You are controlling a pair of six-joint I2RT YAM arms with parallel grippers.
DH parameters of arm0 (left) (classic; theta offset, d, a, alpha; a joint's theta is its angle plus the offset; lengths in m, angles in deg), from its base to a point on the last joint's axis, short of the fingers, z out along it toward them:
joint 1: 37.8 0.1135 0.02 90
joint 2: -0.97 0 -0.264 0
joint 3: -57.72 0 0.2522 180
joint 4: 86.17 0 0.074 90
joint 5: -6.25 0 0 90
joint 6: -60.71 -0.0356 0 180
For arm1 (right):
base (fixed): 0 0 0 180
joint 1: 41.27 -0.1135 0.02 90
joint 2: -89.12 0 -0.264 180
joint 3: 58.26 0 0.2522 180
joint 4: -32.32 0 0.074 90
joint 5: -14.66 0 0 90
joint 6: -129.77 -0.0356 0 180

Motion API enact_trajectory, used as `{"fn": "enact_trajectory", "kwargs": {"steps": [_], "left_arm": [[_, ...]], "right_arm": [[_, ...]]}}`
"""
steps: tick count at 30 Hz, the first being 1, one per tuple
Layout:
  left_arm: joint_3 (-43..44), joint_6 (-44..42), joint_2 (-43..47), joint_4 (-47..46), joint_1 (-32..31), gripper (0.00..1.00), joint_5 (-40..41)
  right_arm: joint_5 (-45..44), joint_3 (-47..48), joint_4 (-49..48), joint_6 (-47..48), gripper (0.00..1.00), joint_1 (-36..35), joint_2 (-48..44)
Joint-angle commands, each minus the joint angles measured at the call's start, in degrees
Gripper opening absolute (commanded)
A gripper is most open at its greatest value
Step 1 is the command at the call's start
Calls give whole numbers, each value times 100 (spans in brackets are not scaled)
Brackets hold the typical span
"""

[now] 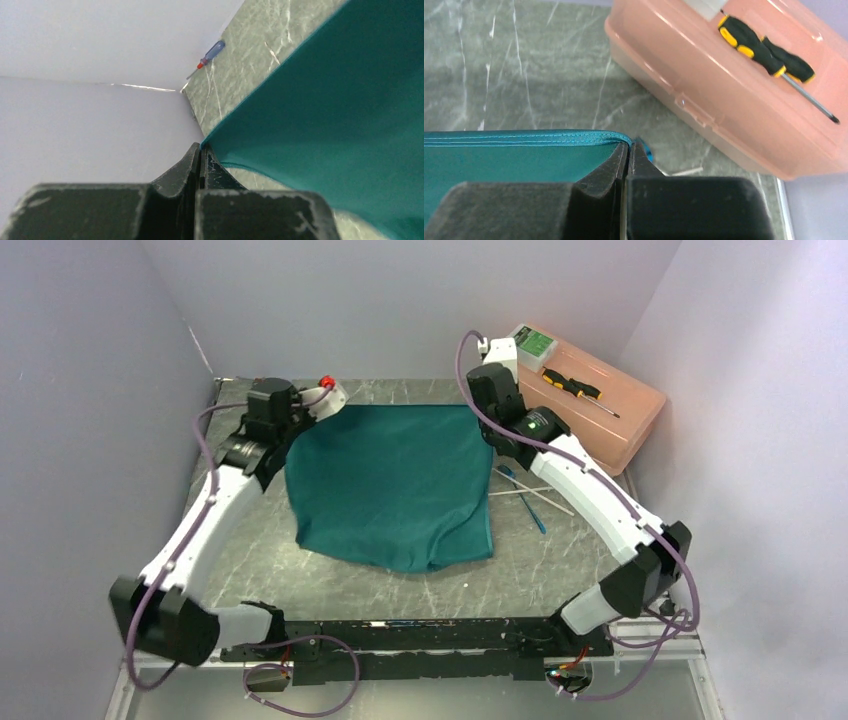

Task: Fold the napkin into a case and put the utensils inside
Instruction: Flatten out the crumpled napkin at the center of the board.

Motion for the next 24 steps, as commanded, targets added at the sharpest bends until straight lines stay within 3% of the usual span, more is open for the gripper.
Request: {"fn": "enact_trajectory", "kwargs": {"steps": [1, 5, 10, 14, 17, 18, 20, 21, 22, 23, 24], "left_arm": [[-18, -314, -795, -1940, 37, 3, 522], [17, -557, -1812, -2830, 50, 3, 779], [195, -946, -3031, -3808, 130, 3, 1162], [697, -1085, -4024, -4300, 193, 3, 1412], [1246, -1115, -4590, -4612, 195, 3, 1657], [1470, -1073, -4717, -4578, 203, 3, 1700], [1883, -951, -4941, -4437, 242, 5, 1758], [2100, -918, -5028, -4380, 273, 16, 1831], [2280, -875, -5093, -4229, 308, 41, 1902], [2447, -769, -5110, -3964, 336, 60, 1923], [2501, -608, -5030, -3657, 350, 70, 1886]], "right_arm": [[257, -88, -1708, 477, 0, 325, 549], [513, 247, -2217, 666, 0, 541, 1493], [808, 1103, -2178, 720, 1, 811, 2727], [730, 1790, -2188, 774, 15, 937, 3548], [682, 2352, -2140, 731, 30, 1028, 3963], [676, 2591, -2038, 667, 36, 1044, 4076], [679, 2944, -1889, 574, 58, 1051, 4195], [688, 3036, -1803, 501, 71, 1048, 4194], [693, 3061, -1652, 410, 77, 1040, 4152], [665, 2988, -1560, 325, 82, 1013, 4069], [587, 2798, -1528, 251, 84, 982, 3910]]}}
